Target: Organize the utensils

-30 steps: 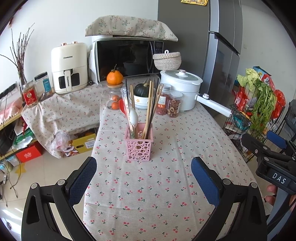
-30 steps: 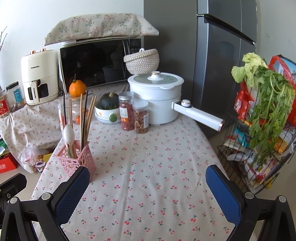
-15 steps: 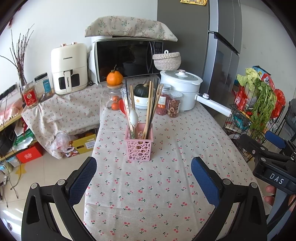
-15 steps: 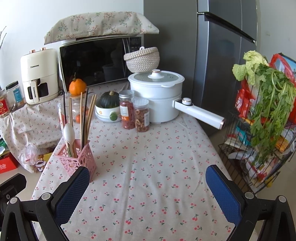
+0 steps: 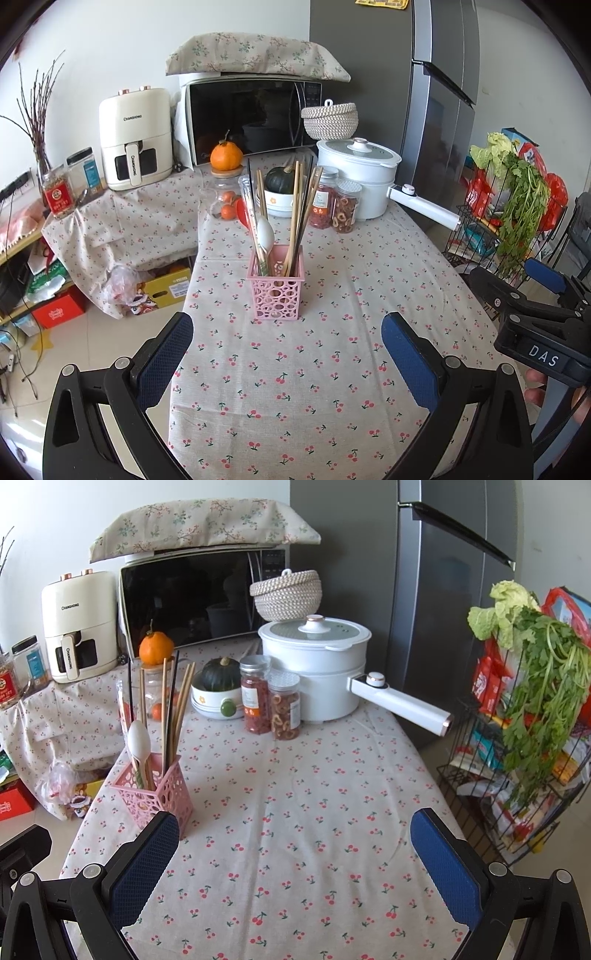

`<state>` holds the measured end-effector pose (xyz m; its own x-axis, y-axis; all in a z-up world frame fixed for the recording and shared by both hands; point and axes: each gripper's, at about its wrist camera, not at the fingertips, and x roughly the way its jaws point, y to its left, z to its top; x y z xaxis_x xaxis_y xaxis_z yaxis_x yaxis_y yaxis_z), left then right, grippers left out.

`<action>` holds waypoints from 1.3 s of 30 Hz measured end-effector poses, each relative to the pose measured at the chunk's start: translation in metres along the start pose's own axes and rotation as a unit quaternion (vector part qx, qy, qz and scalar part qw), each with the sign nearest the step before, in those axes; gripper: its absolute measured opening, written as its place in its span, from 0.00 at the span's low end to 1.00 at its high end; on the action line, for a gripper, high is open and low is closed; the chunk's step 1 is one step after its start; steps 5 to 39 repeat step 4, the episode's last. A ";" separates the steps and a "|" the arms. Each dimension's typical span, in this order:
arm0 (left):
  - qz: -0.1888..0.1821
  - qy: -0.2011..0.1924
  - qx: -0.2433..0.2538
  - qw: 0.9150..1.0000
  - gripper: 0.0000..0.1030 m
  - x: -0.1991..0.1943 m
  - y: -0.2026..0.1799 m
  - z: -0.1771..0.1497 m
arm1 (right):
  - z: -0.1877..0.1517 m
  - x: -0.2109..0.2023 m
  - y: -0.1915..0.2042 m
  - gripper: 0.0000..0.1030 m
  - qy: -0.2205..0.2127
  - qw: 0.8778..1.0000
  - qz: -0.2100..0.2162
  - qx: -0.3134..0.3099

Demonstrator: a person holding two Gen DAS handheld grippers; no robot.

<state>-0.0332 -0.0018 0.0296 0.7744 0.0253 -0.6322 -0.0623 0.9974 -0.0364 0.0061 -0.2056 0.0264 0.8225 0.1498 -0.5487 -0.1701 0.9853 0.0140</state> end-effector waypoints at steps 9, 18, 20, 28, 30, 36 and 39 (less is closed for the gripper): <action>-0.001 0.000 -0.003 1.000 1.00 0.001 0.001 0.001 | 0.000 0.001 0.000 1.00 0.002 1.000 0.000 0.001; -0.001 0.000 -0.003 1.000 1.00 0.001 0.001 0.001 | 0.000 0.001 0.000 1.00 0.002 1.000 0.000 0.001; -0.001 0.000 -0.003 1.000 1.00 0.001 0.001 0.001 | 0.000 0.001 0.000 1.00 0.002 1.000 0.000 0.001; -0.001 0.000 -0.003 1.000 1.00 0.001 0.001 0.001 | 0.000 0.001 0.000 1.00 0.002 1.000 0.000 0.001; -0.001 0.000 -0.003 1.000 1.00 0.001 0.001 0.001 | 0.000 0.001 0.000 1.00 0.002 1.000 0.000 0.001; -0.001 0.000 -0.003 1.000 1.00 0.001 0.001 0.001 | 0.000 0.001 0.000 1.00 0.002 1.000 0.000 0.001; -0.001 0.000 -0.003 1.000 1.00 0.001 0.001 0.001 | 0.000 0.001 0.000 1.00 0.002 1.000 0.000 0.001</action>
